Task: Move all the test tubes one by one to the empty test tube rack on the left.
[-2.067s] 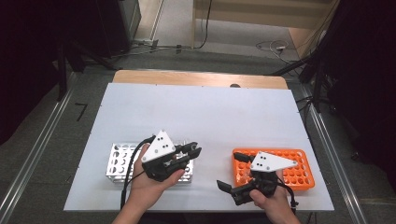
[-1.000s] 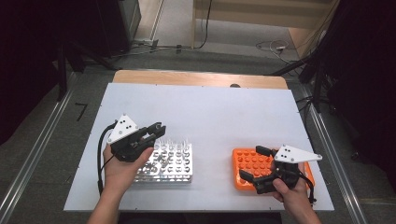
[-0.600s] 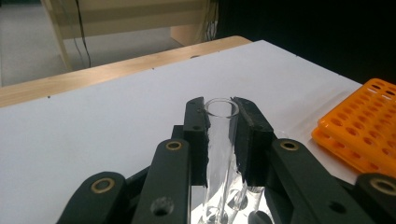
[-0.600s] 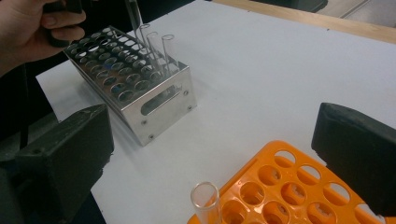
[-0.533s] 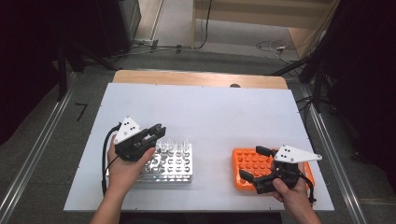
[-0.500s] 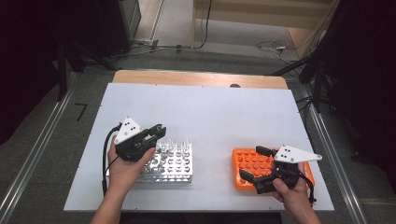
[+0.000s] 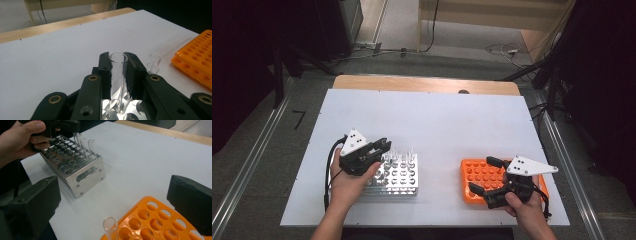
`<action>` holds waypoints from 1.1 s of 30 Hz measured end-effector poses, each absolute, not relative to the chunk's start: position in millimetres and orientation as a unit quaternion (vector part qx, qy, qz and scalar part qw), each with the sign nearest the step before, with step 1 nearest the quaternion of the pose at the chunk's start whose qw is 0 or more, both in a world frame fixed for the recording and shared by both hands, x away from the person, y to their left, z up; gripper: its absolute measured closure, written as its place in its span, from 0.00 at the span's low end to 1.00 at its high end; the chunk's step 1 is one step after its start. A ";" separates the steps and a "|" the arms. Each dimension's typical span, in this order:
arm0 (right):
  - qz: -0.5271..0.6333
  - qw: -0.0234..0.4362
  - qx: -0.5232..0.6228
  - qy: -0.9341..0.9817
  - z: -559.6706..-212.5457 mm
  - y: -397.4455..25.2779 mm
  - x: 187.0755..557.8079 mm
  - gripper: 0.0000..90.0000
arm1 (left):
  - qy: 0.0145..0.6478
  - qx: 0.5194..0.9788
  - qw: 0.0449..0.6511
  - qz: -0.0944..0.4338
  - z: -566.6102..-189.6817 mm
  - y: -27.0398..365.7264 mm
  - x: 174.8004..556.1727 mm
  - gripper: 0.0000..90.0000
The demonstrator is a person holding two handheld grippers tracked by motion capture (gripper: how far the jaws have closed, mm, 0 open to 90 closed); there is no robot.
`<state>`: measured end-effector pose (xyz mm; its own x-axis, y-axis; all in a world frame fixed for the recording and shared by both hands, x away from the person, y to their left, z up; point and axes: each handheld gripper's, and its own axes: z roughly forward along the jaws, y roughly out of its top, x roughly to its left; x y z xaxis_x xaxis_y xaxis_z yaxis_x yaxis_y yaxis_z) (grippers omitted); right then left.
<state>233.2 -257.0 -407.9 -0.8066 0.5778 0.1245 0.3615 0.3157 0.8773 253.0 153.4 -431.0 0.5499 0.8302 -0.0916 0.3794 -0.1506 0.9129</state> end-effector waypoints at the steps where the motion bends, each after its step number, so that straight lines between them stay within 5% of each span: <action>1: 0.506 0.107 0.294 0.804 -407.8 -257.2 233.2 0.00 | 0.417 0.726 0.498 0.226 -431.0 153.4 252.7 0.84; 22: 0.511 0.094 0.294 0.802 -409.9 -266.2 238.5 0.00 | 0.444 0.748 0.456 0.186 -435.9 150.6 254.6 0.82; 29: 0.504 0.088 0.290 0.809 -413.8 -269.9 240.2 0.02 | 0.450 0.747 0.459 0.172 -434.4 150.0 254.0 0.71; 33: 0.495 0.085 0.286 0.816 -418.8 -273.2 241.0 0.04 | 0.458 0.735 0.469 0.173 -431.2 153.3 251.6 0.56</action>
